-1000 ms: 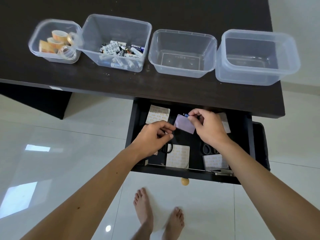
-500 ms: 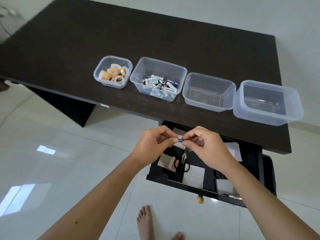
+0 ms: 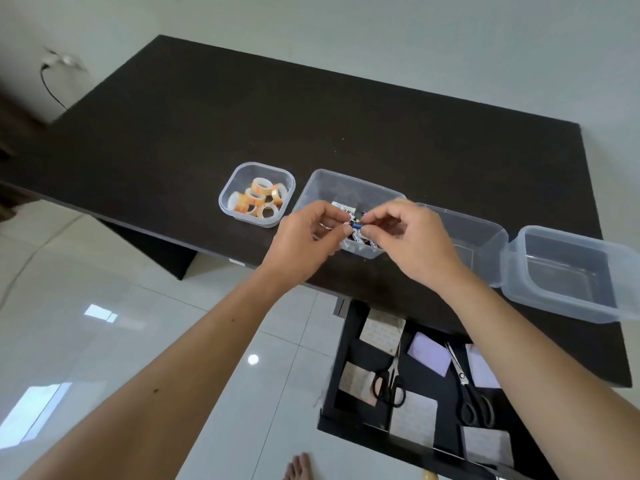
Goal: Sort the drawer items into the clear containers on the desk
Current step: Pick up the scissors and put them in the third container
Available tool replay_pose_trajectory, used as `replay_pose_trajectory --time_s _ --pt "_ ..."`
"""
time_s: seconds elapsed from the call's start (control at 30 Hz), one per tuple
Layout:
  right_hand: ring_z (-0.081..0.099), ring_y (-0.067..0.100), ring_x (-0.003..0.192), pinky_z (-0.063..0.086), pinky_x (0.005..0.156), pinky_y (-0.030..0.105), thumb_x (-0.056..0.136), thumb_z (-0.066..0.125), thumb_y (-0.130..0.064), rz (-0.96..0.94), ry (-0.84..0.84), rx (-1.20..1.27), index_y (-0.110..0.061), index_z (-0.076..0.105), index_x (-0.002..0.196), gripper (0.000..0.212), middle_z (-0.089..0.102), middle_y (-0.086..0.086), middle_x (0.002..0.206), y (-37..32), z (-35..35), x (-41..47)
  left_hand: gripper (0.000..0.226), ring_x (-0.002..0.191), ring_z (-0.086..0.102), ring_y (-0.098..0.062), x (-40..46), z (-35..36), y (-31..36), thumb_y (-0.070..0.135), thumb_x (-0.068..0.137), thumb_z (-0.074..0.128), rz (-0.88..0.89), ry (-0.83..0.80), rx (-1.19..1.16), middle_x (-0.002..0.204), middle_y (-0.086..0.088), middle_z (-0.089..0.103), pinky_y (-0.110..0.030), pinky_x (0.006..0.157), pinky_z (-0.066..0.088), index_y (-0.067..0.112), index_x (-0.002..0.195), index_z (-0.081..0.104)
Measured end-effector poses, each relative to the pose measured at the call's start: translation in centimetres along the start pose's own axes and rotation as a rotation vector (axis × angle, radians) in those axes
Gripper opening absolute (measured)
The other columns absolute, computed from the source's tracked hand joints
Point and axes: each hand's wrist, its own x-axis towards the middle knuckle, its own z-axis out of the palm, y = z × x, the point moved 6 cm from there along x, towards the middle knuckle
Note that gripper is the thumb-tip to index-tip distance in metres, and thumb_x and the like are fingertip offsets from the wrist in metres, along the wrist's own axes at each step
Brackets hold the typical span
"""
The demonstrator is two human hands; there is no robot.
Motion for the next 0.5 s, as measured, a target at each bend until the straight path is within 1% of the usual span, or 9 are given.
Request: replay_pose_trajectory --time_s 0.13,0.27,0.37,0.43,0.5 --pt "0.069 0.008 0.086 0.057 0.082 0.024 0.089 0.083 -0.013 -0.031 0.067 -0.051 -0.022 0.08 0.097 0.013 0.069 -0.006 0.099 0.7 -0.1 1.9 0.017 0.076 0.076 -0.018 0.8 -0.5 -0.7 0.023 0.098 0.075 0.001 0.049 -0.03 0.09 0.002 0.076 -0.042 0.077 0.067 0.021 0.114 0.07" --pt "0.069 0.009 0.086 0.058 0.08 0.024 0.091 0.081 -0.012 -0.046 0.096 -0.043 -0.018 0.079 0.101 0.011 0.07 -0.008 0.098 1.1 -0.8 0.7 0.013 0.08 0.075 -0.023 -1.0 0.4 -1.4 0.018 0.097 0.075 0.046 0.05 -0.104 0.091 -0.004 0.076 -0.032 0.074 0.064 0.016 0.11 0.073" --pt "0.071 0.011 0.087 0.06 0.079 0.025 0.092 0.081 -0.012 -0.038 0.104 -0.004 -0.016 0.079 0.102 0.011 0.072 -0.005 0.097 1.5 -1.6 -1.6 0.011 0.08 0.073 -0.028 -2.9 2.2 -1.7 0.016 0.096 0.077 0.047 -0.003 -0.18 0.091 -0.008 0.076 -0.037 0.077 0.065 0.014 0.106 0.074" --pt "0.071 0.012 0.087 0.059 0.08 0.024 0.092 0.08 -0.013 -0.037 0.106 0.02 -0.015 0.079 0.102 0.011 0.073 -0.002 0.098 2.0 -2.2 -3.8 0.012 0.079 0.072 -0.024 -4.4 4.0 -2.1 0.013 0.094 0.079 0.038 -0.065 -0.214 0.09 -0.006 0.076 -0.041 0.08 0.065 0.015 0.105 0.074" --pt "0.071 0.013 0.088 0.057 0.079 0.022 0.092 0.08 -0.013 -0.024 0.096 0.043 -0.016 0.078 0.102 0.011 0.073 -0.002 0.098 2.6 -2.8 -6.5 0.014 0.082 0.071 -0.018 -6.1 6.1 -2.4 0.013 0.093 0.08 0.036 -0.129 -0.208 0.089 -0.001 0.075 -0.04 0.083 0.063 0.015 0.106 0.075"
